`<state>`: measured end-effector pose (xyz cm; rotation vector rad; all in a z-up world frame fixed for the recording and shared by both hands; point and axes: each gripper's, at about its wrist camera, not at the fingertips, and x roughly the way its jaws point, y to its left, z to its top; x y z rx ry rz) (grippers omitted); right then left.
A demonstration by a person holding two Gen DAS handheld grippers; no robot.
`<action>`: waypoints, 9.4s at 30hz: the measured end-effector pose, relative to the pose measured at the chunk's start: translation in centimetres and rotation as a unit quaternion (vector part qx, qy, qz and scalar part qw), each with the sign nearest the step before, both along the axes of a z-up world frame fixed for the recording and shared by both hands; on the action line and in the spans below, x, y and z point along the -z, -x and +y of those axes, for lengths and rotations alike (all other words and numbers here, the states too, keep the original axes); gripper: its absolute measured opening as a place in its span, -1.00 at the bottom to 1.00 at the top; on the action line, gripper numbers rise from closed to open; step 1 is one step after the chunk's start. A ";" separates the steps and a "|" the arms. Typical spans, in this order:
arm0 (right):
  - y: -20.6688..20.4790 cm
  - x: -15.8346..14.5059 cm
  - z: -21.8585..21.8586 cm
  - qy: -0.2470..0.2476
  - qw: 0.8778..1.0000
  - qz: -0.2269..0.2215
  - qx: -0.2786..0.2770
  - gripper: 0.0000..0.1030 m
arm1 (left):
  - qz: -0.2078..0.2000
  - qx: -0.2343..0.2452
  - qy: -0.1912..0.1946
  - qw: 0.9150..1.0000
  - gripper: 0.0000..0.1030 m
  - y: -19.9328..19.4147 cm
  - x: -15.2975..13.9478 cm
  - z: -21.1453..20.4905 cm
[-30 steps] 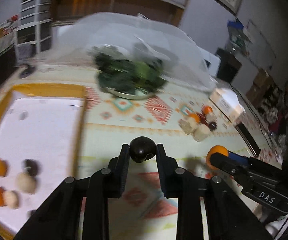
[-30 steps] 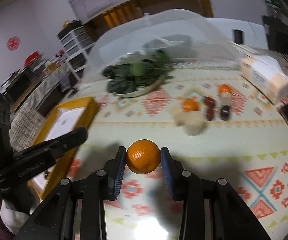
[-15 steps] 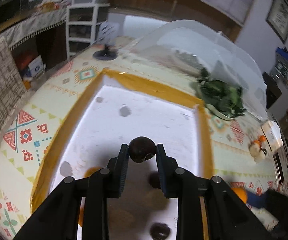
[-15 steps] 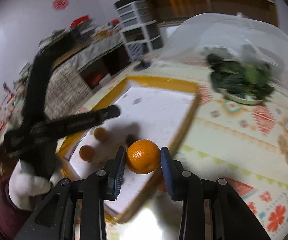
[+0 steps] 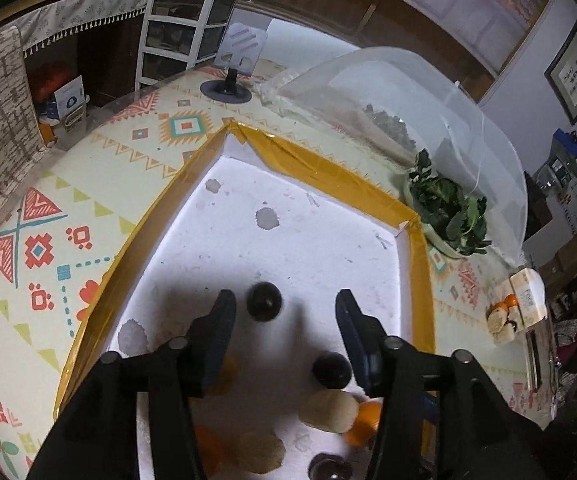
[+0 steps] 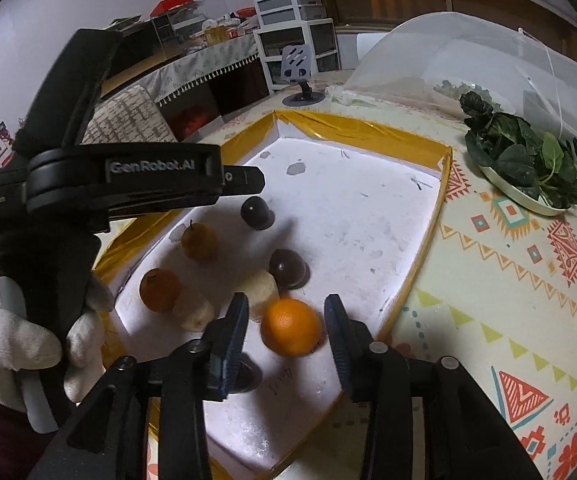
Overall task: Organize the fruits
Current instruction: 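Carry the plum and orange into the white tray and open both grippers, then grasp a taro chunk with the left gripper while the right grasps another taro chunk, then place both taro chunks in the white tray and open both grippers, then grasp an orange with the right gripper while the left grasps a mandarin, then carry the orange and mandarin into the white tray and open both grippers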
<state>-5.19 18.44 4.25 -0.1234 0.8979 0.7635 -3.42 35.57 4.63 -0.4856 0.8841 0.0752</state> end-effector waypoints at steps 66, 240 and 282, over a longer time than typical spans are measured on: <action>-5.8 3.1 -35.2 -0.073 0.949 0.016 0.308 -0.21 | -0.029 0.276 -0.108 0.955 0.40 -7.6 1.8 -33.6; -4.1 -0.1 -39.2 -0.179 0.948 0.084 0.250 -0.30 | -0.002 0.259 0.000 0.966 -0.11 -8.0 -0.5 -32.4; -2.8 -2.5 -7.6 -0.120 0.989 0.080 0.027 -0.30 | -0.035 -0.035 -0.004 0.999 -0.36 5.7 -0.9 -3.7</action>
